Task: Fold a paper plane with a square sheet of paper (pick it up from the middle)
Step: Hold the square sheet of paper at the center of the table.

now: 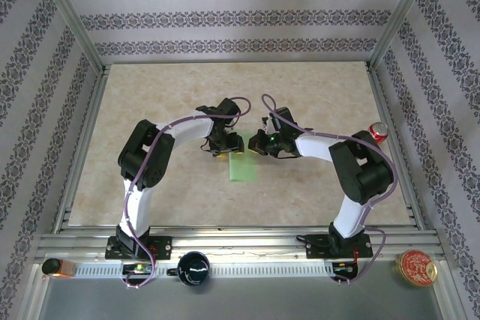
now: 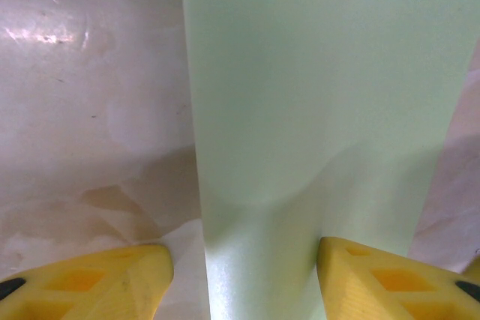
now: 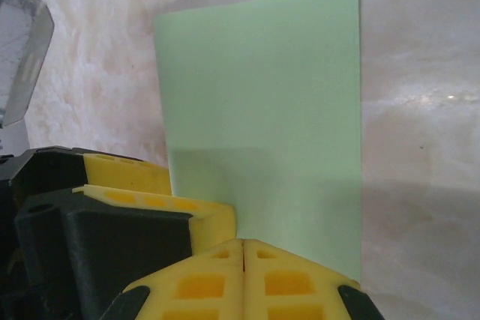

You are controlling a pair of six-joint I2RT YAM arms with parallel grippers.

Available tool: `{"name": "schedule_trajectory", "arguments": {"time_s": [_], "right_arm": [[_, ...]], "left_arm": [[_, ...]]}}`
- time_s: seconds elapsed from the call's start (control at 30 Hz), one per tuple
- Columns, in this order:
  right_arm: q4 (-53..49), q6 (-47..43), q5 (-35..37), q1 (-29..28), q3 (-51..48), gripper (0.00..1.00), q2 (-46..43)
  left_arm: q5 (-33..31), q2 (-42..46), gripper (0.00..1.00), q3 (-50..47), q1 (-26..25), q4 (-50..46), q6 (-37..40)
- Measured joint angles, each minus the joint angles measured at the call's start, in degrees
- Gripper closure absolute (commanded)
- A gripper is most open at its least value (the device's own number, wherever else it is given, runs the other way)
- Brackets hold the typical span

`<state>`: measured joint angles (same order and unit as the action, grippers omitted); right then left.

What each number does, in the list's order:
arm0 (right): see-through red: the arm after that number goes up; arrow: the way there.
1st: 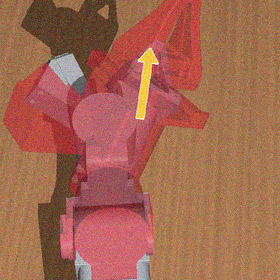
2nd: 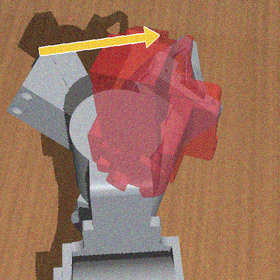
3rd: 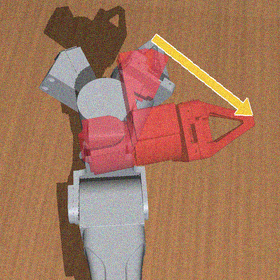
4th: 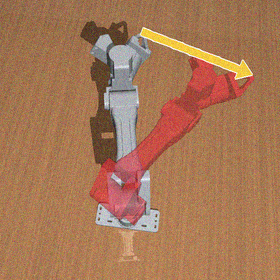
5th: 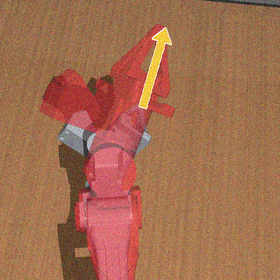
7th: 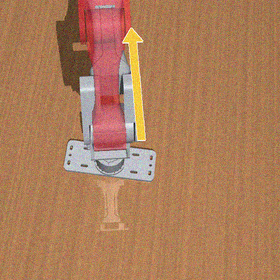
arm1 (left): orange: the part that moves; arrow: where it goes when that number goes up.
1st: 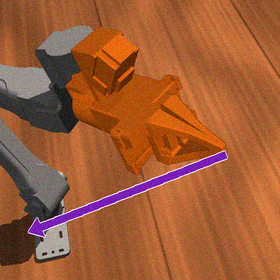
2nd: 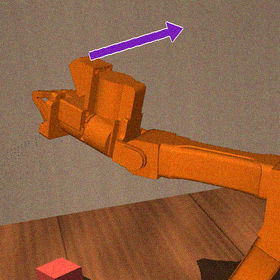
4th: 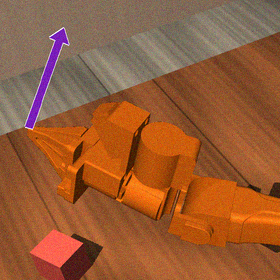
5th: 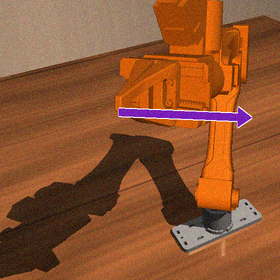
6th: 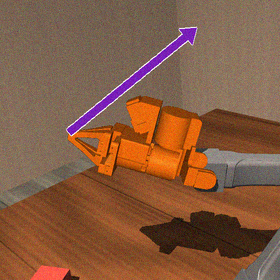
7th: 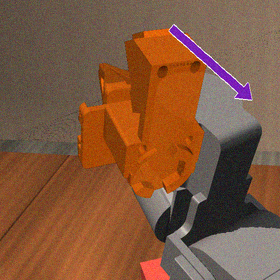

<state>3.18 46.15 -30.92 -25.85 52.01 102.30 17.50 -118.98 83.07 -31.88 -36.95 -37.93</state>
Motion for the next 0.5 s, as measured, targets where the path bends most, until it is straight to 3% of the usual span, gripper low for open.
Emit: {"name": "schedule_trajectory", "arguments": {"time_s": [0.5], "right_arm": [[-1.33,-1.22,0.02,-1.57,0.50,1.00,3.67]], "left_arm": [[0.00,0.00,0.41,-0.11,0.00,0.09,0.02]]}}
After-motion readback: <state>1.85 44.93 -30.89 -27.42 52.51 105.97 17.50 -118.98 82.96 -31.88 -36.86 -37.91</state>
